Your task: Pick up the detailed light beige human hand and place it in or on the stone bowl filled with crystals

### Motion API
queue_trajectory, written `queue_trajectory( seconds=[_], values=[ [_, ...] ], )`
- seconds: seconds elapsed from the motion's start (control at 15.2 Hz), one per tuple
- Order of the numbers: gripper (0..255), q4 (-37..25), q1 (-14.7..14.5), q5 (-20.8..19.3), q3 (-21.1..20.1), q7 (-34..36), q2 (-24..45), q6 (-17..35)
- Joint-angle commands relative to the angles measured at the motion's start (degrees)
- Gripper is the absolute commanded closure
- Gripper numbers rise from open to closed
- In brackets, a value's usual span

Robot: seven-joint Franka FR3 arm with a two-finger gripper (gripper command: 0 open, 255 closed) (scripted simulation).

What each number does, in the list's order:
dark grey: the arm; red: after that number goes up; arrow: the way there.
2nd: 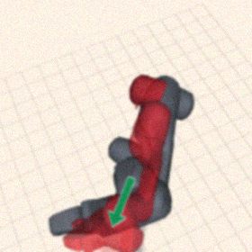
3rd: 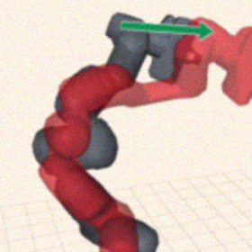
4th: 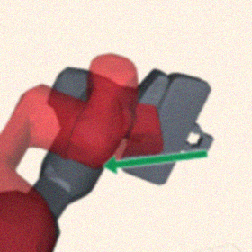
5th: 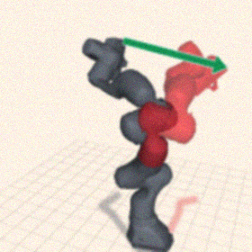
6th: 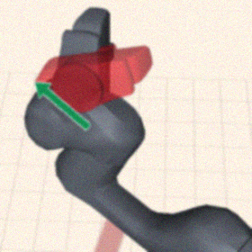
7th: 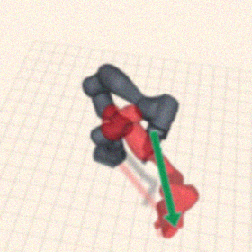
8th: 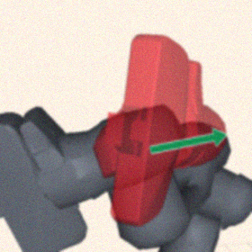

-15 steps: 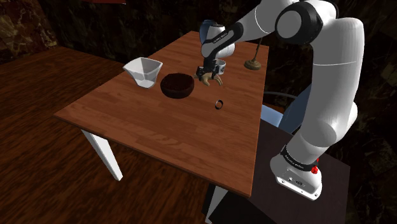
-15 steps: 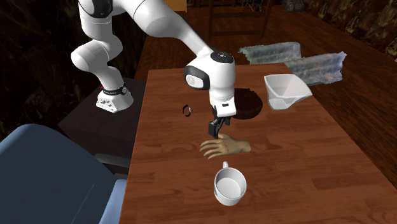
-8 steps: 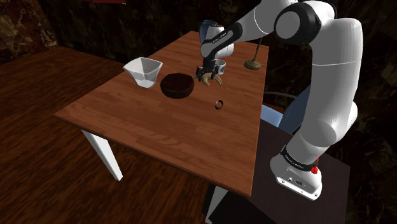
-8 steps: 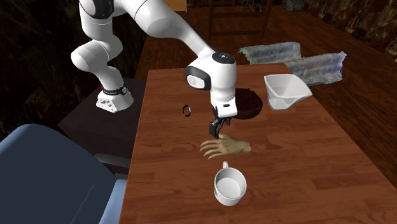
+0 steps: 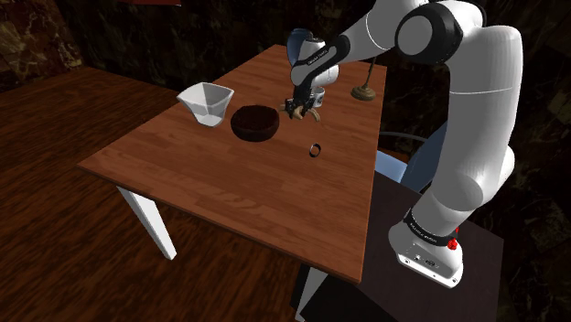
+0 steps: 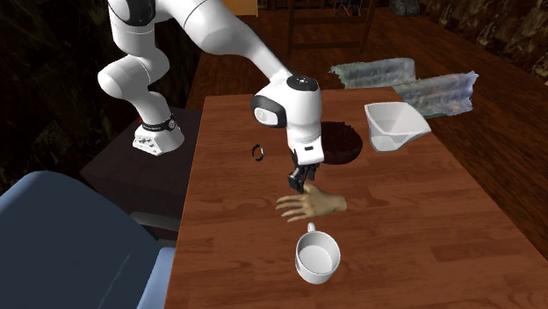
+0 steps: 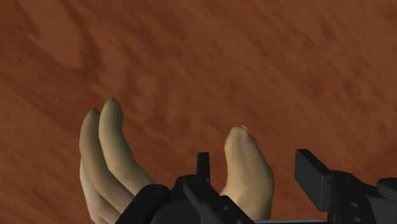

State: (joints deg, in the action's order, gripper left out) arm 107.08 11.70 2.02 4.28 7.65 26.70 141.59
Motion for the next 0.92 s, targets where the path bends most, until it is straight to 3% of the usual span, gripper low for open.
queue_trajectory(
  seconds=[0.0, 0.86],
  values=[
    [255, -1.44, -0.34, -0.19, 0.06, 0.77, 2.51, -0.79],
    [255, -3.26, -0.61, -0.75, 0.42, 1.04, -3.42, -8.53]
  ],
)
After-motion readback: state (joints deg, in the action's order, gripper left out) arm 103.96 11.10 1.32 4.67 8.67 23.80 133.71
